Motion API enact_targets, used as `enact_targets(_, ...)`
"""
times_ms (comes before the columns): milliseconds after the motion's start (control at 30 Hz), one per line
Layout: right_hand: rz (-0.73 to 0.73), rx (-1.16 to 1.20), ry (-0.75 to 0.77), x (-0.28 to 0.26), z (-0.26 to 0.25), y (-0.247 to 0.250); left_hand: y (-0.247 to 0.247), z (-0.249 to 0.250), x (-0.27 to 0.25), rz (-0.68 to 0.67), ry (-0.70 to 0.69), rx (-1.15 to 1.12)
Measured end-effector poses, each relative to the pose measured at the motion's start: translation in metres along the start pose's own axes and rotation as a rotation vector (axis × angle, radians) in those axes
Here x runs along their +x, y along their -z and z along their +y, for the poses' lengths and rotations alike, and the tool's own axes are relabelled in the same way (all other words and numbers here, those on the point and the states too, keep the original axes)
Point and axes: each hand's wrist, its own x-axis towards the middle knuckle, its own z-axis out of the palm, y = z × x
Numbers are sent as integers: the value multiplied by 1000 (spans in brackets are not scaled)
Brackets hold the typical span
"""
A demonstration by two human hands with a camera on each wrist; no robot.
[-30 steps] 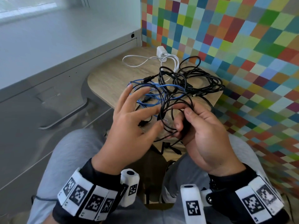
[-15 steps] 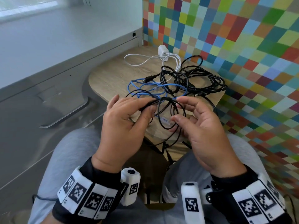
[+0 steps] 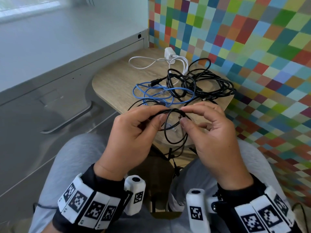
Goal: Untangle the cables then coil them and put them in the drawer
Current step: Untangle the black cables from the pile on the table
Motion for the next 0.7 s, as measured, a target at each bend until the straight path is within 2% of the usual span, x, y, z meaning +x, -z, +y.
enact_targets(133, -1, 40, 94, 0, -2, -2, -1, -1, 0, -51, -13, 3)
enact_targets(267, 8, 63, 125, 0, -1, -2, 0, -4, 2, -38, -27, 31)
enact_targets(433, 19, 71, 104, 0, 1, 0, 2, -9, 0, 31, 109, -66)
enact_targets(567, 24, 26, 107, 1, 2, 4, 3, -6, 1, 18, 177, -142)
enact_targets(700, 87, 134, 10, 2, 5, 9, 12, -10, 9, 116, 244, -271)
